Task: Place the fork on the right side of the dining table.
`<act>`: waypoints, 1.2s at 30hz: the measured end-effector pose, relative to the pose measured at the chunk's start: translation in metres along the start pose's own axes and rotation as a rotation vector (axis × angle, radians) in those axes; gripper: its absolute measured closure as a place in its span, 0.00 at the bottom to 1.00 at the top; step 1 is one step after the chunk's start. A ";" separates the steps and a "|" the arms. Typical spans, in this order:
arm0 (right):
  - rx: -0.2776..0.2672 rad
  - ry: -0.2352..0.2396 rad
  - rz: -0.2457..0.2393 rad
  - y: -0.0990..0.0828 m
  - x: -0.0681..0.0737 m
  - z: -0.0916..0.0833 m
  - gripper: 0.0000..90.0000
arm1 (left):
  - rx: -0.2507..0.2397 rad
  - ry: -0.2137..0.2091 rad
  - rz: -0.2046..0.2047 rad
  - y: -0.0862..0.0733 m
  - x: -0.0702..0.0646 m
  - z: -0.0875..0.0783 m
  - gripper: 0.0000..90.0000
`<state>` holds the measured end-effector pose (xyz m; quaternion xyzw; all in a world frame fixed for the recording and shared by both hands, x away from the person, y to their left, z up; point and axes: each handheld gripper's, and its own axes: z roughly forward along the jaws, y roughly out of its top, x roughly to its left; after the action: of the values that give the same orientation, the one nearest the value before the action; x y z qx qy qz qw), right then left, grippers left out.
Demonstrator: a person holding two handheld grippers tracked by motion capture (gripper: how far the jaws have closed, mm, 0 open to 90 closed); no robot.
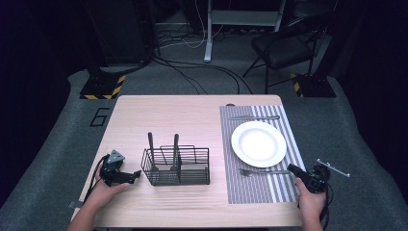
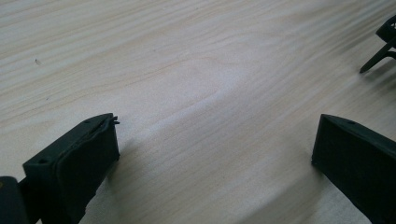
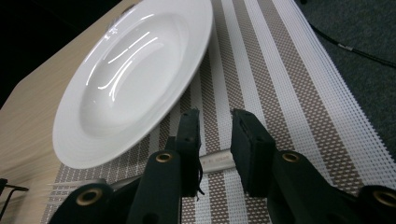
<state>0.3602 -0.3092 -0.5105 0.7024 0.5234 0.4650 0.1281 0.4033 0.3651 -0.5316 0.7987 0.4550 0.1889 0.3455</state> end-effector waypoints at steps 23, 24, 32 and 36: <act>-0.006 0.153 -0.325 -0.001 0.076 -0.011 0.68 | 0.000 0.000 0.000 0.000 0.000 0.000 0.00; -0.001 0.174 -0.370 -0.004 0.083 -0.009 0.67 | 0.000 0.001 0.001 0.000 0.000 0.000 0.00; 0.018 0.218 -0.547 -0.018 0.102 0.003 0.58 | 0.000 0.000 0.000 0.000 0.000 0.000 0.00; 0.074 0.290 -0.689 -0.035 0.116 0.019 0.49 | 0.000 0.000 0.000 0.000 0.000 0.000 0.00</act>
<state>0.3562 -0.1892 -0.4837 0.4159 0.7582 0.4701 0.1763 0.4034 0.3651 -0.5316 0.7987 0.4550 0.1891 0.3455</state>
